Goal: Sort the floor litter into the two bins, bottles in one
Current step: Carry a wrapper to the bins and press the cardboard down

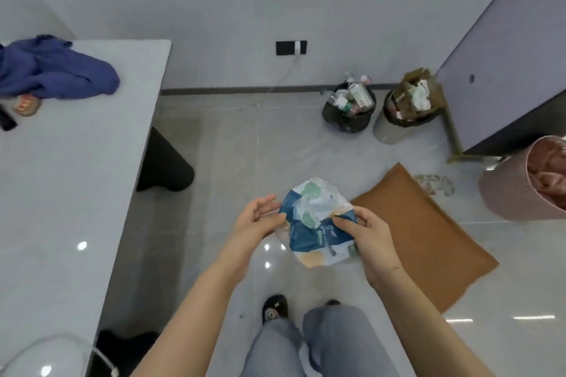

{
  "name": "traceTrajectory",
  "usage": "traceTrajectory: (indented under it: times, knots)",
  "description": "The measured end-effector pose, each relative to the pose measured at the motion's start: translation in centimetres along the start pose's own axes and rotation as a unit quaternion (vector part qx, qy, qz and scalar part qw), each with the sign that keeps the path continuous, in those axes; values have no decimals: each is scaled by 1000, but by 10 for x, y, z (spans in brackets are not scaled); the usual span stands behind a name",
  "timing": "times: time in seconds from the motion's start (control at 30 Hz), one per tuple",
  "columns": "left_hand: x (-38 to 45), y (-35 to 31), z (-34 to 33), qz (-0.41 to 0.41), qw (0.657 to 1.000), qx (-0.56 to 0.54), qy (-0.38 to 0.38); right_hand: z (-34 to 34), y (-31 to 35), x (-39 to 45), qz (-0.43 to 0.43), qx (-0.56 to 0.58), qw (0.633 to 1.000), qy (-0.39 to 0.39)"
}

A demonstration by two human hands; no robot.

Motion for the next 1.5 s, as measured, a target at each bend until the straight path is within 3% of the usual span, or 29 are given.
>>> traceTrajectory:
  times: [0.13, 0.33, 0.6, 0.83, 1.03, 1.27, 1.5]
  knots:
    - [82, -64, -46, -15, 999, 41, -1, 33, 49, 84, -13, 15, 1000, -22]
    - [184, -146, -115, 2, 998, 0, -66, 64, 150, 210, -25, -12, 999, -21]
    - [310, -230, -177, 1, 999, 7, -52, 74, 252, 345, -9, -20, 998, -63]
    - [457, -310, -224, 0, 994, 101, 36, 76, 329, 459, 10, 14, 989, -144]
    - [533, -381, -257, -14, 989, 128, 79, 81, 390, 515, 20, 47, 982, -181]
    - [592, -381, -332, 70, 969, 131, 199, 96, 422, 579, -16, -19, 993, -119]
    - [665, -363, -366, 78, 988, 131, 27, 117, 427, 692, -81, -107, 991, 1]
Point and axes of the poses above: each hand's wrist, its own x-axis towards the middle knuckle, its own z-axis out of the back of the hand, y = z × x, the point moved 8 cm from there along x, towards the middle knuckle, and after that the axes turned 14 degrees about x, right-handed, at the moved point
